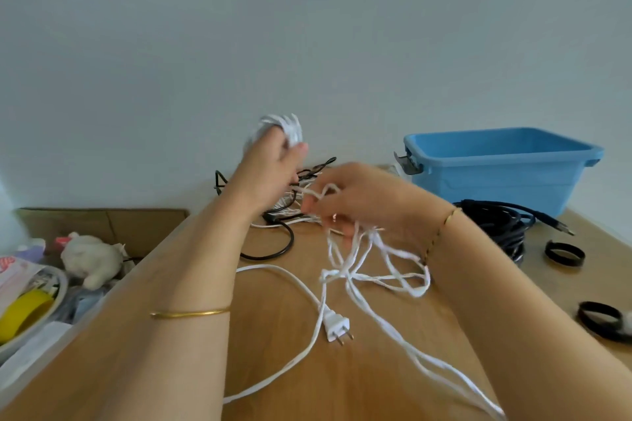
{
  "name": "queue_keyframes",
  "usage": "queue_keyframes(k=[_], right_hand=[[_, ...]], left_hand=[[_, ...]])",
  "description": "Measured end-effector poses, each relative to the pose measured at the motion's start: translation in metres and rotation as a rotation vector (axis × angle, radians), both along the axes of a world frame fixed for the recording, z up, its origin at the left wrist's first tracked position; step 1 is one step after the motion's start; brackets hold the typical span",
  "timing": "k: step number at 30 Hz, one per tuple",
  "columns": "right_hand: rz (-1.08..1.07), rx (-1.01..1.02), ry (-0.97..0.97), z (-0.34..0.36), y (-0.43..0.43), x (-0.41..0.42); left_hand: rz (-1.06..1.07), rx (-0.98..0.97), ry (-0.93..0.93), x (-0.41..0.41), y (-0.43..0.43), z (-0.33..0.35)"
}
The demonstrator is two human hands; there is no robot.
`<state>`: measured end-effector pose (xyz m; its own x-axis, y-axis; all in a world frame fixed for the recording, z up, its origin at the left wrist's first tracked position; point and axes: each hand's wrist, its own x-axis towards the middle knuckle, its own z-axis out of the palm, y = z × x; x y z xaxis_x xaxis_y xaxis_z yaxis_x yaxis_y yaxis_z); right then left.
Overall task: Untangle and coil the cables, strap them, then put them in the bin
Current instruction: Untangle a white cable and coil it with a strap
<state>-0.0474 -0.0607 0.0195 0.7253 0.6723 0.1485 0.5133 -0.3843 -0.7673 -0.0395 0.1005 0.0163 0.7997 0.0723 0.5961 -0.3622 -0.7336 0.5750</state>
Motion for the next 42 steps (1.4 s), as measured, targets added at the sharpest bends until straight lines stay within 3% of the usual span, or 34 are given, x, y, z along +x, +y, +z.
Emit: queue_keyframes(k=[2, 5, 6, 9, 13, 19, 22, 24, 28, 31, 34, 39, 42], right_hand=[[-0.084, 0.107, -0.066, 0.007, -0.012, 0.006], [-0.120, 0.363, 0.051, 0.008, -0.025, 0.017], [-0.137, 0.415, 0.080, 0.006, -0.027, 0.019], [-0.248, 0.534, 0.148, 0.003, -0.029, 0.024], [-0.401, 0.614, 0.188, -0.003, -0.032, 0.032], [-0.433, 0.376, 0.433, -0.017, -0.039, 0.043], [-0.467, 0.125, 0.380, -0.027, -0.043, 0.046], [-0.441, -0.066, 0.236, -0.032, -0.041, 0.046], [-0.348, -0.468, -0.074, -0.036, -0.026, 0.043], [-0.359, -0.533, -0.193, -0.029, -0.017, 0.041], [-0.466, -0.355, -0.335, -0.014, -0.016, 0.042], [-0.738, 0.382, -0.258, -0.006, -0.021, 0.039], [-0.666, 0.581, -0.237, 0.000, -0.019, 0.025]], left_hand=[[-0.018, 0.123, 0.164, -0.005, -0.004, 0.003], [-0.209, -0.035, 0.356, -0.020, -0.012, 0.011], [-0.227, 0.019, 0.370, -0.025, -0.014, 0.014], [-0.108, 0.262, 0.323, -0.027, -0.014, 0.015], [0.060, 0.241, 0.138, -0.019, -0.009, 0.014], [0.309, -0.054, -0.192, -0.005, 0.005, 0.016], [0.396, -0.273, -0.316, -0.008, 0.026, 0.024], [0.435, -0.358, -0.376, -0.011, 0.040, 0.030], [0.373, -0.275, -0.188, -0.008, 0.033, 0.023], [0.294, -0.160, 0.005, 0.005, 0.016, 0.009], [0.275, -0.041, 0.041, 0.007, 0.002, 0.003], [0.251, 0.072, 0.018, 0.005, -0.005, 0.002], [0.245, 0.138, 0.016, 0.004, -0.008, 0.001]])
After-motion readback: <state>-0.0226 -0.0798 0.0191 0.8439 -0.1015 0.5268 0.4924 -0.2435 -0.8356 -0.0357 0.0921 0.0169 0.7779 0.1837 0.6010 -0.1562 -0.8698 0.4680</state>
